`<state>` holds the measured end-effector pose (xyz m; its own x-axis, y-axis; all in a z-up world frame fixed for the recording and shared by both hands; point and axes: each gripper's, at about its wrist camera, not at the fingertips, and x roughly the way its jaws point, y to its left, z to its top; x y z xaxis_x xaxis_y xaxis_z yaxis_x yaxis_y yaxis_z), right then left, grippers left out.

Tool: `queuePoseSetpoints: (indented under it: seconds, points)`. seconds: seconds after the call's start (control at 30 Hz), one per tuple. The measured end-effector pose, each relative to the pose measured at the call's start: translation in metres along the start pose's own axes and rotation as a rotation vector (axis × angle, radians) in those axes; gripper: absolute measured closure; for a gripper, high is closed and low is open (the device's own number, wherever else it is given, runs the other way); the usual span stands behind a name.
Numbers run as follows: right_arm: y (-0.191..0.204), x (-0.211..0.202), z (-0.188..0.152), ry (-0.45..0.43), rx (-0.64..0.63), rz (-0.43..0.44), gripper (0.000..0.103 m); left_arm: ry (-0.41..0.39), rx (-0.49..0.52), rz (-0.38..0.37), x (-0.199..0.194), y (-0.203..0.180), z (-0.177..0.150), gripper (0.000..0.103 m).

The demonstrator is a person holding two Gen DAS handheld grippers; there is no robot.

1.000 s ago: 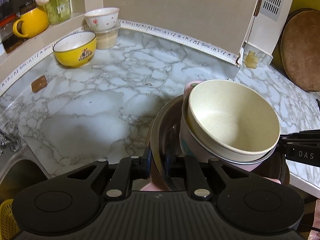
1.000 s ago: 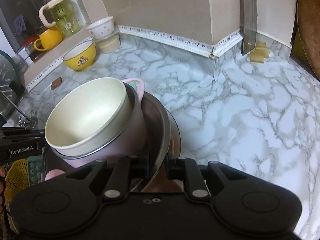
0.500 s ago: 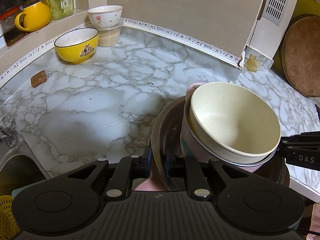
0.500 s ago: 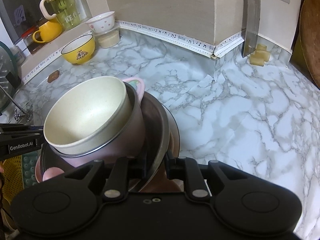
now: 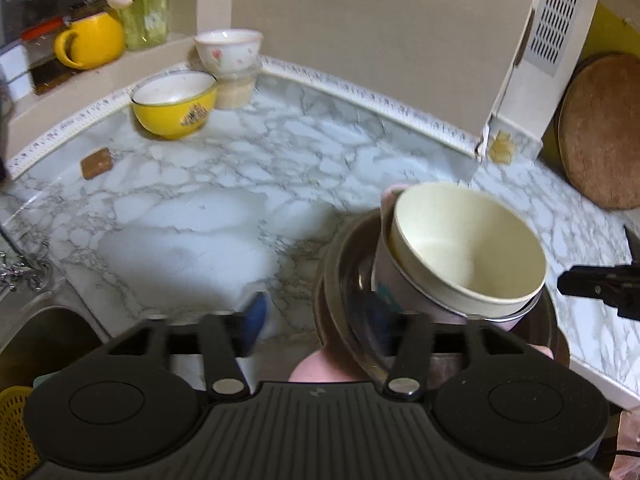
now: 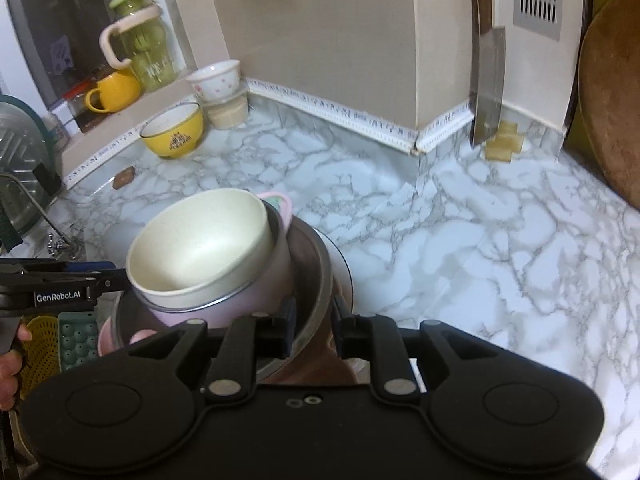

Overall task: Organize plates and bowls
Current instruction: 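Lower the stack onto the pink bear plate and open both grippers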

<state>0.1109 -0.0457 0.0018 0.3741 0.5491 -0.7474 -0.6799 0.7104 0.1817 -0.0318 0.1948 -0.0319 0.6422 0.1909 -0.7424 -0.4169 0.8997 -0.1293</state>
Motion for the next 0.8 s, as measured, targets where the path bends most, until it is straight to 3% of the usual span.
queuePoseSetpoints:
  seconds: [0.27, 0.37, 0.43, 0.5, 0.67, 0.8]
  points:
    - [0.01, -0.029, -0.004, -0.064, -0.011, 0.042, 0.079, -0.054, 0.032, -0.022, -0.034, -0.005, 0.002, 0.04]
    - [0.016, -0.039, -0.005, -0.089, -0.016, 0.053, 0.074, -0.081, 0.053, -0.036, -0.049, -0.013, 0.001, 0.034]
    - [0.02, -0.046, -0.008, -0.113, -0.027, 0.062, 0.059, -0.096, 0.066, -0.042, -0.058, -0.018, -0.001, 0.033]
    - [0.024, -0.056, -0.012, -0.157, -0.037, 0.055, 0.021, -0.113, 0.082, -0.047, -0.066, -0.023, -0.003, 0.032]
    - [0.032, -0.072, -0.018, -0.221, -0.089, 0.038, 0.012, -0.119, 0.087, -0.058, -0.078, -0.032, -0.009, 0.031]
    - [0.034, -0.082, -0.023, -0.257, -0.081, 0.041, 0.002, -0.141, 0.088, -0.054, -0.085, -0.039, -0.015, 0.025]
